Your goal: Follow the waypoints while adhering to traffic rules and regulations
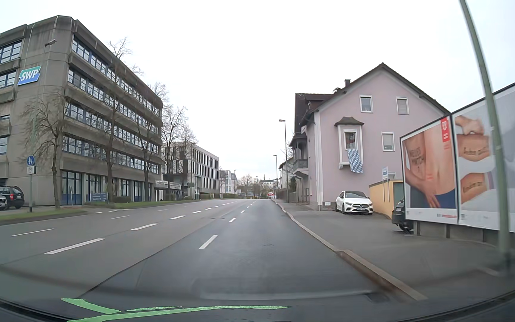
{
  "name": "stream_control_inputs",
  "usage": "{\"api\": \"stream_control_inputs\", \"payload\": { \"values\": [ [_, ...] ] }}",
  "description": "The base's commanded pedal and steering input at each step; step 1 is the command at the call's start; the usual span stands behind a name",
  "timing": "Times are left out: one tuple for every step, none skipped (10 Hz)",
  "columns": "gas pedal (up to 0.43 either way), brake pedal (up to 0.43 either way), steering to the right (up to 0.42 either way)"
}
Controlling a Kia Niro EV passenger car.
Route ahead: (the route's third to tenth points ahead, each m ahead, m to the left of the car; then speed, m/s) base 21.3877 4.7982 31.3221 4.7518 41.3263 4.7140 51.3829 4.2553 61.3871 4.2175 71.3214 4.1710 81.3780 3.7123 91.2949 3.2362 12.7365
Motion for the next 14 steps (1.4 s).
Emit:
{"api": "stream_control_inputs", "payload": {
  "values": [
    [0.209, 0.000, 0.000],
    [0.209, 0.000, 0.000],
    [0.209, 0.000, 0.000],
    [0.209, 0.000, 0.000],
    [0.209, 0.000, 0.001],
    [0.209, 0.000, 0.001],
    [0.209, 0.000, 0.001],
    [0.209, 0.000, 0.001],
    [0.209, 0.000, 0.002],
    [0.209, 0.000, 0.002],
    [0.209, 0.000, 0.002],
    [0.209, 0.000, 0.002],
    [0.209, 0.000, 0.002],
    [0.209, 0.000, 0.002]
  ]
}}
